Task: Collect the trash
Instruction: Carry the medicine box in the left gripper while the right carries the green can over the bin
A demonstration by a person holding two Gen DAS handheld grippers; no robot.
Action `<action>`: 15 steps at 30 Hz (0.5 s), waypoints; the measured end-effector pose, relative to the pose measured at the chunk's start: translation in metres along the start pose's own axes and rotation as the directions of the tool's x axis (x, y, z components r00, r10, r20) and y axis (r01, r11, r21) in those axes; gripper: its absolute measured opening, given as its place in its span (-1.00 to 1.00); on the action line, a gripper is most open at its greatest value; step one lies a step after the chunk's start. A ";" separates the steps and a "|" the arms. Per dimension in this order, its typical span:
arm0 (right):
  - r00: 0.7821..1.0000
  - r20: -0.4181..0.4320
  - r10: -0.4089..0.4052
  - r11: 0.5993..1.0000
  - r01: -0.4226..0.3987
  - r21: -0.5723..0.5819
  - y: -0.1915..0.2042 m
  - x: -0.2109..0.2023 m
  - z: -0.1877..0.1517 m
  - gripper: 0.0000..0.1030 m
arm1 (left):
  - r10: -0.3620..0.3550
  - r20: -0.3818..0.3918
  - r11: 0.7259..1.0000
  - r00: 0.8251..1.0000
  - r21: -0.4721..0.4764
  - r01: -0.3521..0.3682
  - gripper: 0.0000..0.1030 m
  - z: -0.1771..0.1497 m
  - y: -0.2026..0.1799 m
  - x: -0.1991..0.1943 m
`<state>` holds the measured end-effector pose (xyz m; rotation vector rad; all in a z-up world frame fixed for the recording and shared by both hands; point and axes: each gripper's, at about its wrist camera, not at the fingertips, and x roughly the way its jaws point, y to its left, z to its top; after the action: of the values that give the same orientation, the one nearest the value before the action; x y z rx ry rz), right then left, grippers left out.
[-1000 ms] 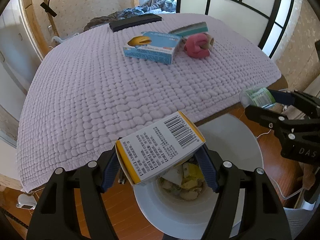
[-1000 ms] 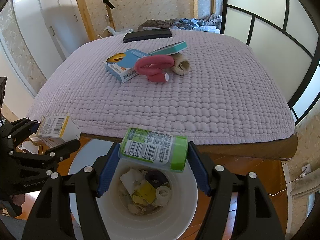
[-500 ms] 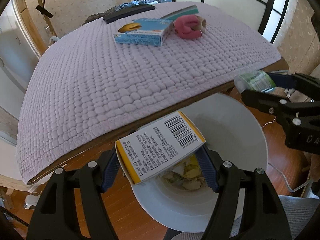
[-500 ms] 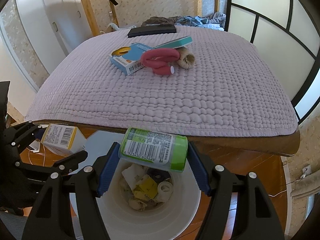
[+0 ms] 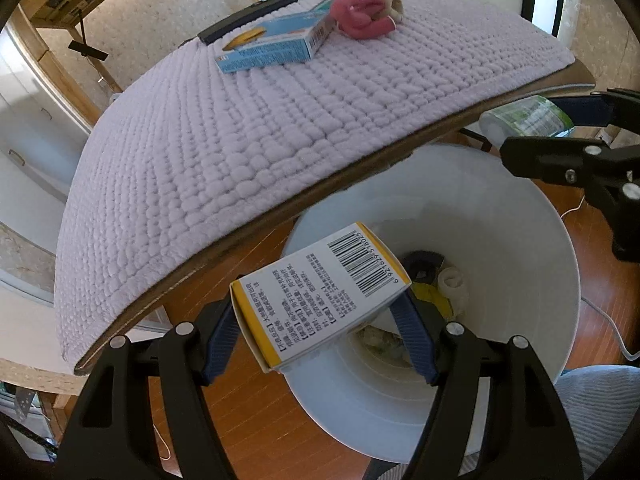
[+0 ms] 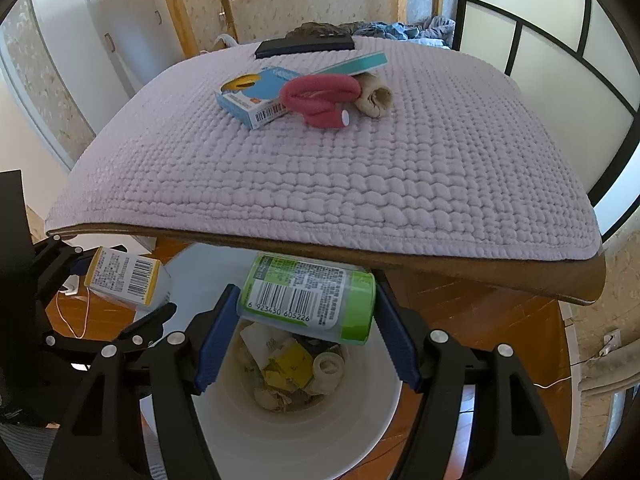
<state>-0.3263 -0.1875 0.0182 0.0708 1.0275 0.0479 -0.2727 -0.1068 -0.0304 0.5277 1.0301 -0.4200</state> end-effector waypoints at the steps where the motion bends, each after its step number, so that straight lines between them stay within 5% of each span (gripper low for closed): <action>1: 1.000 -0.006 0.002 1.000 -0.002 -0.002 0.000 0.001 -0.001 0.30 | -0.006 -0.004 1.000 1.000 0.000 0.006 0.39 0.000 0.000 0.001; 15: 0.998 -0.062 0.013 1.000 -0.014 -0.005 0.004 0.018 -0.014 0.29 | -0.025 -0.041 1.000 0.999 0.019 0.025 0.39 -0.008 -0.004 0.015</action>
<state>-0.3296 -0.1815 -0.0039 0.0720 1.0885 0.0654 -0.2737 -0.1068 -0.0479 0.5431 1.0738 -0.4432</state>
